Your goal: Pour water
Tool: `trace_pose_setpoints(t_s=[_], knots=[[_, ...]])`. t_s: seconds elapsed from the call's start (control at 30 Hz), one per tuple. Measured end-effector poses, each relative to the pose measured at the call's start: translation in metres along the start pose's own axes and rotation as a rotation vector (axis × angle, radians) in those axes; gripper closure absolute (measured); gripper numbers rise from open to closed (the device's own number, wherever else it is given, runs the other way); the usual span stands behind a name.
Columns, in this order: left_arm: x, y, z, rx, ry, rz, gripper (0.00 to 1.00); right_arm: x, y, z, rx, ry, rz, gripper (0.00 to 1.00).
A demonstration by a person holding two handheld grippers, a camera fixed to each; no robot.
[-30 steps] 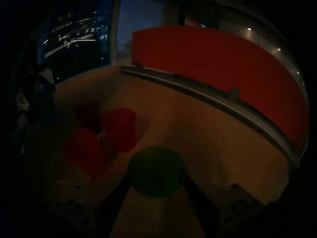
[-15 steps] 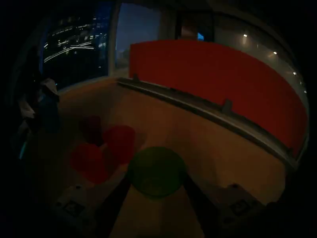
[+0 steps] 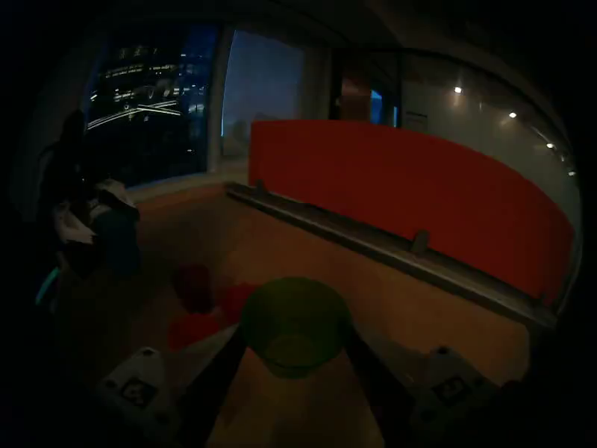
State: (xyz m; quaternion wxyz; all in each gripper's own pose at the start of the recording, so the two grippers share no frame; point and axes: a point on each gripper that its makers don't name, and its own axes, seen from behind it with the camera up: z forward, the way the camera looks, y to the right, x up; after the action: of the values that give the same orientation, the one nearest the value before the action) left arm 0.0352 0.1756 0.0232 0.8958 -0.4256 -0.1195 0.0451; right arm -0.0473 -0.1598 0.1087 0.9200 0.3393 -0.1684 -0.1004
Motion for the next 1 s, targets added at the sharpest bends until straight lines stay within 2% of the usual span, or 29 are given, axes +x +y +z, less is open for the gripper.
trace_pose_setpoints(t_s=[0.57,1.0], knots=[[0.015,0.0,-0.002,0.004,0.038,-0.008,0.1,0.06,-0.015,-0.027,-0.018,0.188,0.0,0.0],[0.023,0.001,-0.005,0.008,0.061,-0.018,0.1,0.089,-0.021,-0.04,-0.034,0.278,-0.008,0.0]])
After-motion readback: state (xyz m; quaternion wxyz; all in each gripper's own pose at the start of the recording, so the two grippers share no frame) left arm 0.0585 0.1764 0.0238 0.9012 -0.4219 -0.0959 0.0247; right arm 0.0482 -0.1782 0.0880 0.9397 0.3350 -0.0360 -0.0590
